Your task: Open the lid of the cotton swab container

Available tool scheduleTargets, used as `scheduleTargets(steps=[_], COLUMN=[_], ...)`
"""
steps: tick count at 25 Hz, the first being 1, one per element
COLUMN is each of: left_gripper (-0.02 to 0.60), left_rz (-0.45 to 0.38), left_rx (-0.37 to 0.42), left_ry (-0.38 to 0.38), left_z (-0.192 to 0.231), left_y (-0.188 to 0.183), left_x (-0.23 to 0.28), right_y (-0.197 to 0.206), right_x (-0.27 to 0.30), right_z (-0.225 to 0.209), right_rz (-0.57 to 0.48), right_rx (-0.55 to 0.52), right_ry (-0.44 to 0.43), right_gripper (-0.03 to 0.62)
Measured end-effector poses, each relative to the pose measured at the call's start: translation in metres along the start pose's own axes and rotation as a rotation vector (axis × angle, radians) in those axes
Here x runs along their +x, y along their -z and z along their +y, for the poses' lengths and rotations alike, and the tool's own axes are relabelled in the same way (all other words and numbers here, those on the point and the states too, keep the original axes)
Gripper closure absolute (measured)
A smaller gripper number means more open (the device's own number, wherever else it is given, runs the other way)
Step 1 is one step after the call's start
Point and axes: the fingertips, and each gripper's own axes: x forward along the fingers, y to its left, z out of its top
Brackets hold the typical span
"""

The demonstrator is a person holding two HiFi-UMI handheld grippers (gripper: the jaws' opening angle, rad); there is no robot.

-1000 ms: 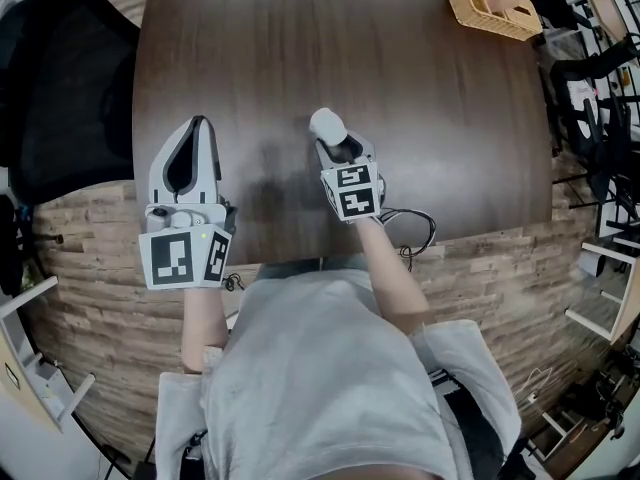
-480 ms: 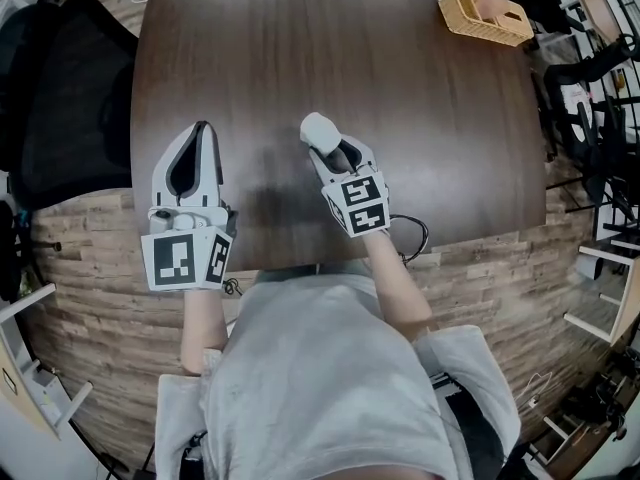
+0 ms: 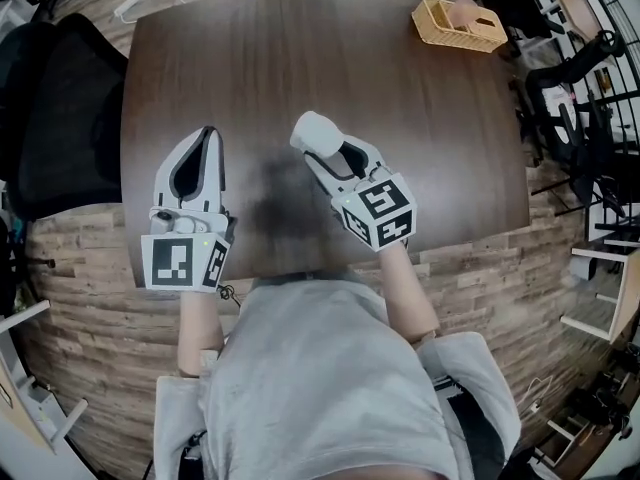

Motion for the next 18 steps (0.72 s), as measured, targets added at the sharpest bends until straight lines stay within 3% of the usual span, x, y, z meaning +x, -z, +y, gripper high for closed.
scheduleTargets(steps=[4,10,15,18], left_gripper=[0.571,0.565,0.441,0.402], left_rz=[-0.023,-0.058,-0.026,-0.007], left_rx=[-0.004,0.02,0.116,0.111], left_ry=[0.099,0.347,0.513,0.595], left_z=[-0.026,-0.072,-0.11,-0.128], left_y=[-0.009,-0.024,-0.025,-0.025], left_x=[0.008,0.014,0.017,0.016], right_y=[-0.02,-0.03,-0.032,-0.034], right_x=[-0.023,-0.048,-0.063,-0.069], right_z=[-0.005,0.001,0.01,0.019], right_rz=[-0.024,-0.013,-0.024,-0.023], right_rx=[-0.036,-0.135,-0.197,-0.244], right_ry=[-0.029,-0.119,-0.202,-0.259], right_gripper=[0.402,0.402,0.402,0.402])
